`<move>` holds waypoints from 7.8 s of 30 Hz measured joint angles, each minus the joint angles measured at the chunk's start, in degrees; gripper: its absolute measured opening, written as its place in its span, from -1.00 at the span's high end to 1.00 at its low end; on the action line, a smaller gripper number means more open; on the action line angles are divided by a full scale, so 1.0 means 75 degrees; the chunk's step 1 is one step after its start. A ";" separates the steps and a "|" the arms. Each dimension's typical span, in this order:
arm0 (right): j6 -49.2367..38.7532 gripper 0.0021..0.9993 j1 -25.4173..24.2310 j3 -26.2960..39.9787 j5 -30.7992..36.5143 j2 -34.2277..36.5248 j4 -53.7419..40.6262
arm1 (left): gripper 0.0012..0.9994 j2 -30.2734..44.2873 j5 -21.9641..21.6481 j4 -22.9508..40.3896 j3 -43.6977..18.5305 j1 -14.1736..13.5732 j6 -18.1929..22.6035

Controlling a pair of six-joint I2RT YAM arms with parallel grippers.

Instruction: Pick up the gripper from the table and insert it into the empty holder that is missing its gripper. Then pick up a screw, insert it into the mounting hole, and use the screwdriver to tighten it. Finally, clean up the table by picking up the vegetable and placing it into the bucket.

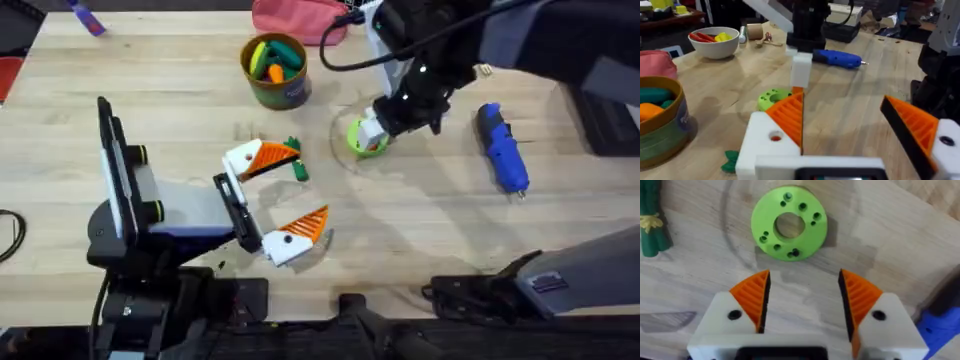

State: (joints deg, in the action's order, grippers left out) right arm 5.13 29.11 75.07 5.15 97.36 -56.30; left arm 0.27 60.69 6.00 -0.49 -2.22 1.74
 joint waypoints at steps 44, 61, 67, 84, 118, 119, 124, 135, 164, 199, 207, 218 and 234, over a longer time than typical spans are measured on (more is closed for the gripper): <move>0.0241 0.99 0.0188 0.0084 0.0006 0.1029 0.0811 | -0.97 0.0000 0.0000 0.0000 0.0000 0.0000 0.0000; 0.0258 0.99 0.0188 0.0085 0.0020 0.0841 0.0618 | -0.97 0.0000 0.0000 0.0000 0.0000 0.0000 0.0000; 0.0258 0.99 0.0197 0.0115 0.0023 0.0577 0.0359 | -0.97 0.0000 0.0000 0.0000 0.0000 0.0000 0.0000; 0.0255 0.99 0.0820 0.2771 0.0027 0.0239 -0.1671 | -0.97 0.0000 0.0000 0.0000 0.0000 0.0000 0.0000; -0.1483 0.99 0.3643 0.7541 0.0032 0.1675 -0.3957 | -0.97 0.0000 0.0000 0.0000 0.0000 0.0000 0.0000; -0.1550 0.99 0.3729 0.7560 0.0032 0.1705 -0.3902 | -0.97 0.0000 0.0000 0.0000 0.0000 0.0000 0.0000; -0.1966 0.99 0.4093 0.7621 0.0029 0.1787 -0.3776 | -0.97 0.0000 0.0000 0.0000 0.0000 0.0000 0.0000; -0.2932 0.99 0.4554 0.7635 0.0029 0.1907 -0.3689 | -0.97 0.0000 0.0000 0.0000 0.0000 0.0000 0.0000; -0.3959 0.99 0.4667 0.7638 0.0029 0.2434 -0.3488 | -0.97 0.0000 0.0000 0.0000 0.0000 0.0000 0.0000; -0.4008 0.99 0.4667 0.7641 0.0029 0.2687 -0.3557 | -0.97 0.0000 0.0000 0.0000 0.0000 0.0000 0.0000; -0.4008 0.99 0.4667 0.7644 0.0029 0.2758 -0.3555 | -0.97 0.0000 0.0000 0.0000 0.0000 0.0000 0.0000; -0.4008 0.99 0.4667 0.7644 0.0068 0.2894 -0.3584 | -0.97 0.0003 -0.0009 0.0003 0.0000 0.0000 -0.0058; -0.4005 0.99 0.4667 0.7644 0.0082 0.2897 -0.3505 | -0.97 0.0006 -0.0015 0.0003 0.0000 0.0000 -0.0061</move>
State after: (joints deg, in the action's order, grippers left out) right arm -24.91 64.12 132.40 5.76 119.09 -82.58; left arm 0.32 60.57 6.02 -0.49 -2.22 1.28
